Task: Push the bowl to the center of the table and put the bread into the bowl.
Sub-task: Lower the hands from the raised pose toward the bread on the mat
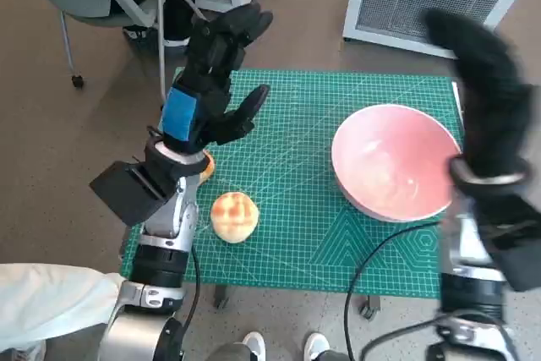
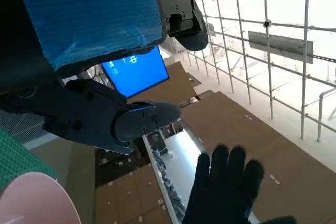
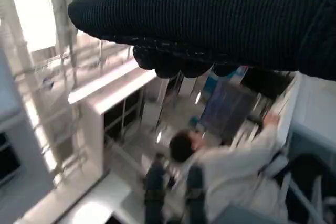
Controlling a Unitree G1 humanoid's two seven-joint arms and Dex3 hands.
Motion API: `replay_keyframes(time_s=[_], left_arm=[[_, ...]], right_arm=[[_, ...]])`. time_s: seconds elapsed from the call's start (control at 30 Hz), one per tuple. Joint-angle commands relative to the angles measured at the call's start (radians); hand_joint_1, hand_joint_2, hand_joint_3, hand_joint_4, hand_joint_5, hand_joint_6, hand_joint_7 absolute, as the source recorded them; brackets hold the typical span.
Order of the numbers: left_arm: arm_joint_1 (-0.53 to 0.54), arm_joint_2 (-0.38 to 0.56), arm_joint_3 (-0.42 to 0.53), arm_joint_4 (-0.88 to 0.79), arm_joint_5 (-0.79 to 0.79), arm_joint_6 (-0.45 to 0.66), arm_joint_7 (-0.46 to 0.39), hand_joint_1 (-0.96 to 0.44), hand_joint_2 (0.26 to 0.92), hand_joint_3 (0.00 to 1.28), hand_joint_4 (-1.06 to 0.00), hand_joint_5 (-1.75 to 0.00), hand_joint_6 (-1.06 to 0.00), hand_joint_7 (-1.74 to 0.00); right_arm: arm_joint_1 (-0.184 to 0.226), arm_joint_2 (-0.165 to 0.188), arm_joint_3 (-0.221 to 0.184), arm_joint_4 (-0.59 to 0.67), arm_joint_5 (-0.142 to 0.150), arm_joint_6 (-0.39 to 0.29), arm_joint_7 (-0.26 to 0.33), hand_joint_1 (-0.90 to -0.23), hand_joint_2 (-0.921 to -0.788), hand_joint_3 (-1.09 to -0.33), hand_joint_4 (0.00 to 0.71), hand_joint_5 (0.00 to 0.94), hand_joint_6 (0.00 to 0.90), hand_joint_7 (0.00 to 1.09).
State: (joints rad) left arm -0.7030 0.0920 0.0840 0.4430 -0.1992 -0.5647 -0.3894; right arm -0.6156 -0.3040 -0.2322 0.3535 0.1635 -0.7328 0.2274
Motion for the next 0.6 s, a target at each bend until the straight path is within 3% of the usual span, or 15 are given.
replay_keyframes(time_s=[0.03,0.17,0.4,0.6], left_arm=[[0.009,0.004,0.002,-0.028,-0.009,-0.002,0.000,-0.36,0.884,0.56,0.00,-0.61,0.00,-0.81],[0.013,0.003,0.004,-0.035,-0.012,0.004,0.002,-0.35,0.877,0.56,0.00,-0.60,0.00,-0.81],[0.019,0.001,0.005,-0.045,-0.015,0.012,0.004,-0.35,0.867,0.57,0.00,-0.60,0.00,-0.81],[0.022,0.000,0.008,-0.047,-0.022,0.019,0.002,-0.35,0.861,0.58,0.00,-0.59,0.00,-0.80]], right_arm=[[0.032,-0.025,-0.076,0.117,-0.025,-0.057,-0.072,-0.575,-0.921,-0.707,0.289,0.000,0.030,0.63],[0.029,-0.042,-0.121,0.219,-0.068,-0.100,-0.154,-0.577,-0.921,-0.713,0.287,0.001,0.043,0.60],[0.002,-0.088,-0.150,0.445,-0.118,-0.149,-0.256,-0.560,-0.921,-0.751,0.278,0.000,0.042,0.55],[-0.024,-0.123,-0.151,0.629,-0.119,-0.136,-0.300,-0.539,-0.921,-0.775,0.277,0.000,0.044,0.55]])
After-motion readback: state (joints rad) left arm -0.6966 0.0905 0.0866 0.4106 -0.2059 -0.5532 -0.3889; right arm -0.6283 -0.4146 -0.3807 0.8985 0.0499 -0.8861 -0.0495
